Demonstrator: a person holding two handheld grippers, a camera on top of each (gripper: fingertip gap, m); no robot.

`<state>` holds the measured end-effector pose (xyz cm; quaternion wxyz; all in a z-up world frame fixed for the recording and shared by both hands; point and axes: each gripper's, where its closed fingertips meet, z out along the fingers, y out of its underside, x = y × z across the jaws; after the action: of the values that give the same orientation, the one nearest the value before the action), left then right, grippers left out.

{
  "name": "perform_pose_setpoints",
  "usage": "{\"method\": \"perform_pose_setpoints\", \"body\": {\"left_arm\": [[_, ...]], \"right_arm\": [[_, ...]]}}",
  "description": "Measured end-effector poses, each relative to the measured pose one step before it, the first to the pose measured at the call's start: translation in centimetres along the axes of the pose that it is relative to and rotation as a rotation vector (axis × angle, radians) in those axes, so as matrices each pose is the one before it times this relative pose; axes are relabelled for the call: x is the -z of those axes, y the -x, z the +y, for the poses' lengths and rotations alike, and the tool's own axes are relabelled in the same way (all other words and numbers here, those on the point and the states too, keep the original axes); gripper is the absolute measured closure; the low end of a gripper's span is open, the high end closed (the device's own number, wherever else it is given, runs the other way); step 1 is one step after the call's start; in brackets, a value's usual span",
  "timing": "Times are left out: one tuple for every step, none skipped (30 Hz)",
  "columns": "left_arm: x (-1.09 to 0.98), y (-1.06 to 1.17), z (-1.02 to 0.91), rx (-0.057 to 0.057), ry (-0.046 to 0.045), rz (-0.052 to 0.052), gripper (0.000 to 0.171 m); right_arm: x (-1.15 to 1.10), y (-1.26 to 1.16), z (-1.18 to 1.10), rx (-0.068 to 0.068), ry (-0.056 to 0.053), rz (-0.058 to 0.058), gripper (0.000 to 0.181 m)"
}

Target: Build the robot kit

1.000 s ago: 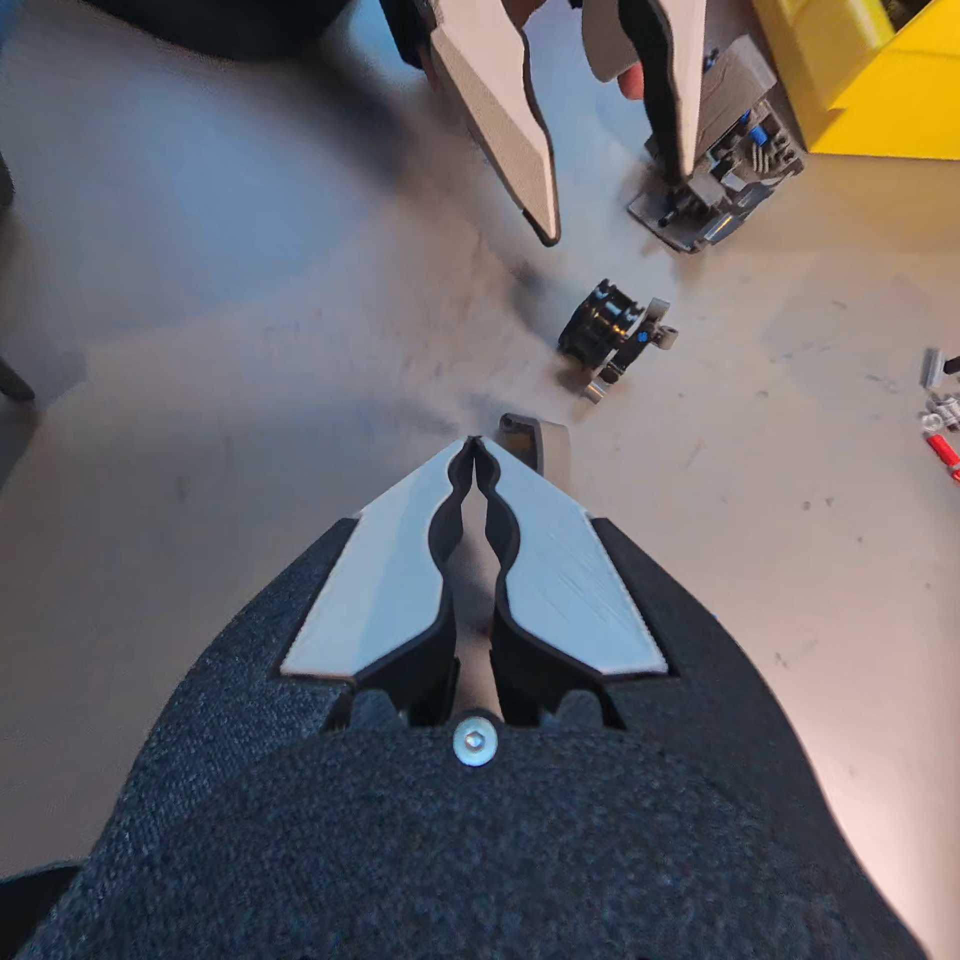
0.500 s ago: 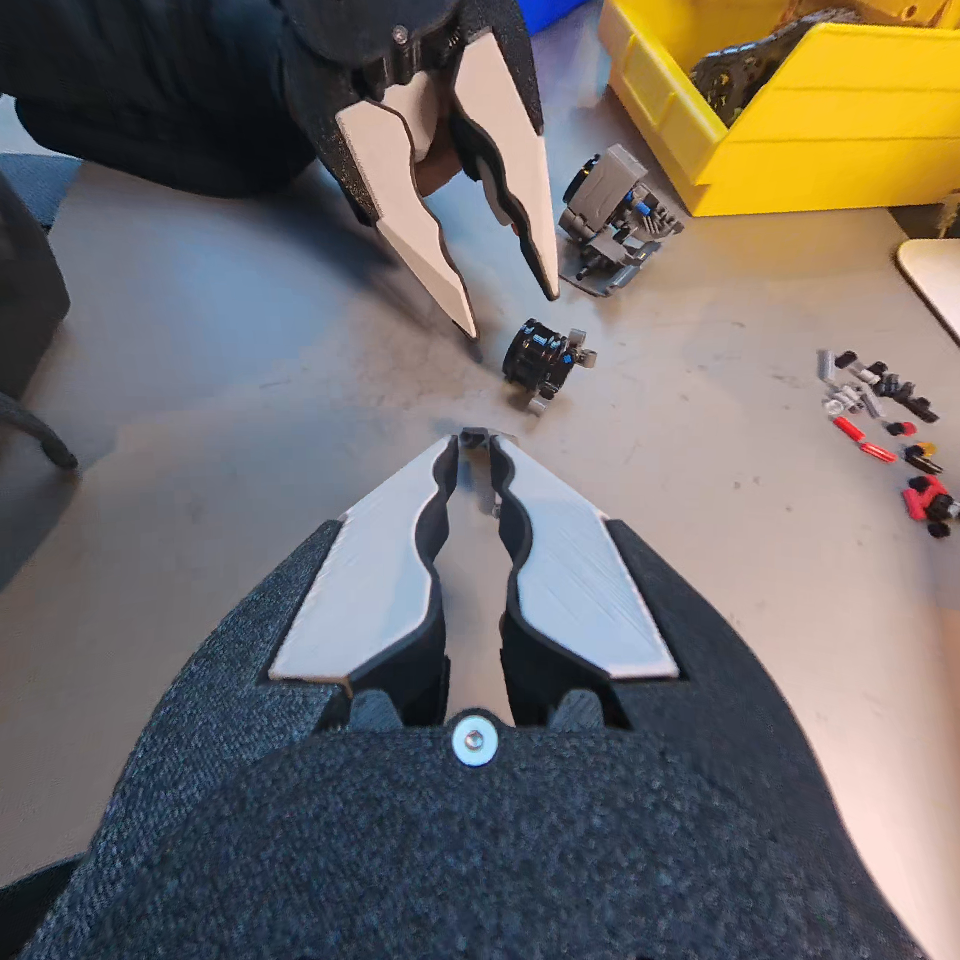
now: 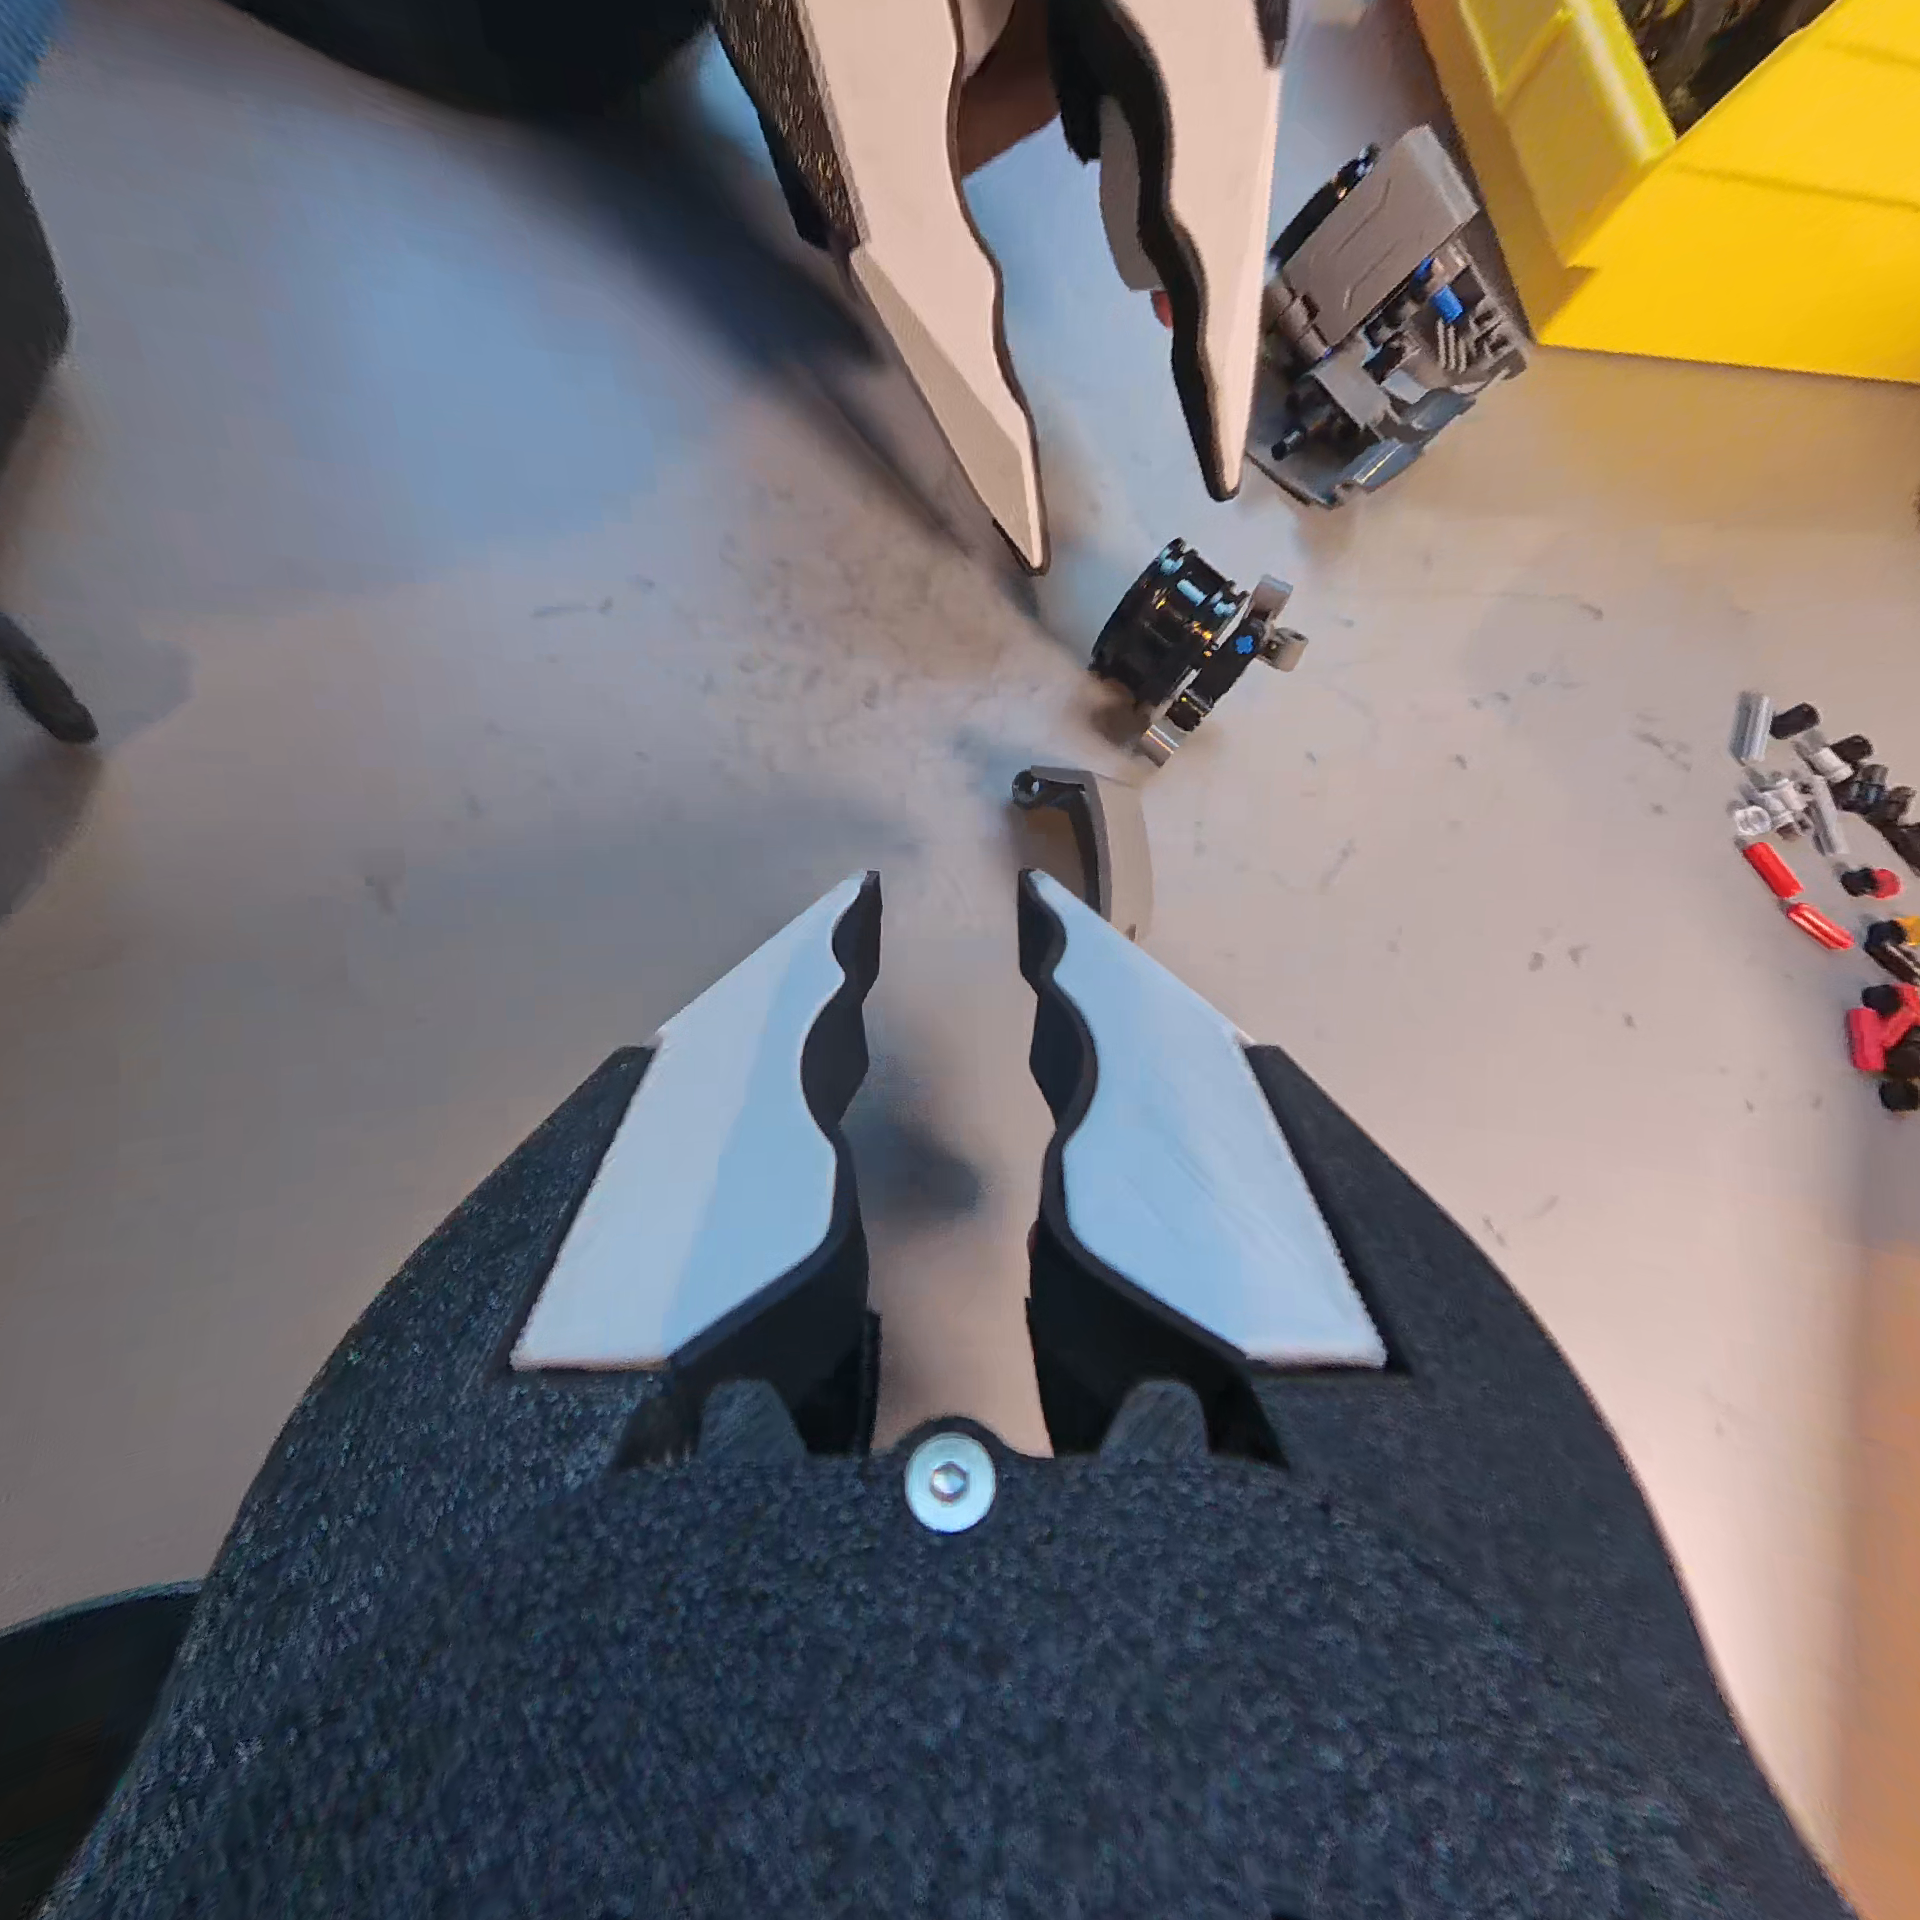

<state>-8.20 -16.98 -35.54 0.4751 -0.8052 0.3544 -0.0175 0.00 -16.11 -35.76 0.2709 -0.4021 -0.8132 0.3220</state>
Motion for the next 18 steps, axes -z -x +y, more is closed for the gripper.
{"method": "perform_pose_setpoints", "body": {"left_arm": [[-0.001,0.006,0.015,0.0003,0.00011,-0.0003,0.134],[0.0,0.008,0.0,-0.0001,-0.00001,-0.0005,0.134],[-0.009,-0.014,0.003,-0.0002,0.00009,0.0004,0.134],[-0.002,-0.008,-0.002,-0.0005,0.00026,0.0003,0.134],[-0.006,-0.022,-0.001,-0.0009,-0.00006,0.0003,0.134],[-0.009,-0.034,-0.005,-0.0011,0.00004,0.0007,0.134],[0.001,-0.017,-0.006,-0.0014,0.00012,0.0004,0.134],[0.006,-0.036,0.0,-0.0017,0.00001,0.0003,0.134],[0.006,-0.036,0.0,-0.0018,0.00004,0.0004,0.134],[0.018,-0.023,-0.007,-0.0023,-0.00015,-0.0005,0.134],[0.026,-0.012,-0.003,-0.003,-0.00008,-0.0013,0.134],[0.036,0.001,-0.003,-0.0029,0.00008,-0.0016,0.134],[0.027,0.026,-0.001,-0.0019,-0.00012,-0.0019,0.134],[0.03,0.023,0.003,-0.0008,-0.00027,-0.0017,0.133],[0.025,0.018,0.003,0.0001,-0.00046,-0.0009,0.133],[0.025,0.024,-0.003,0.0008,-0.00056,-0.0005,0.133],[0.005,0.01,0.007,0.0006,-0.0003,0.0,0.134],[-0.002,-0.01,0.016,-0.0001,0.00056,0.0006,0.134]], "right_arm": [[0.357,-0.114,-0.21,-0.0162,-0.0229,-0.0046,0.154],[0.364,-0.185,-0.135,-0.0185,-0.0199,-0.0012,0.152],[0.382,-0.238,-0.128,-0.0189,-0.0204,0.0017,0.151],[0.373,-0.296,-0.196,-0.0221,-0.0257,0.0044,0.151],[0.341,-0.309,-0.224,-0.027,-0.0272,0.0029,0.151],[0.305,-0.296,-0.231,-0.0301,-0.0278,0.0005,0.151],[0.303,-0.169,-0.314,-0.0295,-0.0325,-0.0082,0.151],[0.287,-0.03,-0.414,-0.0239,-0.0372,-0.0151,0.151],[0.283,0.085,-0.565,-0.0139,-0.0445,-0.0181,0.148],[0.296,0.225,-0.784,-0.0051,-0.0548,-0.021,0.14],[0.285,0.265,-1.002,0.0073,-0.0619,-0.0155,0.129],[0.243,0.192,-0.951,0.027,-0.0517,-0.0005,0.122],[0.149,0.041,-0.787,0.0461,-0.0356,0.0174,0.116],[0.071,0.078,-0.626,0.0515,-0.0202,0.0196,0.11],[-0.005,0.089,-0.514,0.0372,-0.0101,0.0152,0.105],[-0.04,0.104,-0.397,0.0215,-0.0054,0.0079,0.1],[-0.015,0.033,-0.354,0.0105,-0.0073,0.0077,0.097],[0.05,-0.197,-0.292,0.0019,-0.0101,0.0159,0.096]]}}
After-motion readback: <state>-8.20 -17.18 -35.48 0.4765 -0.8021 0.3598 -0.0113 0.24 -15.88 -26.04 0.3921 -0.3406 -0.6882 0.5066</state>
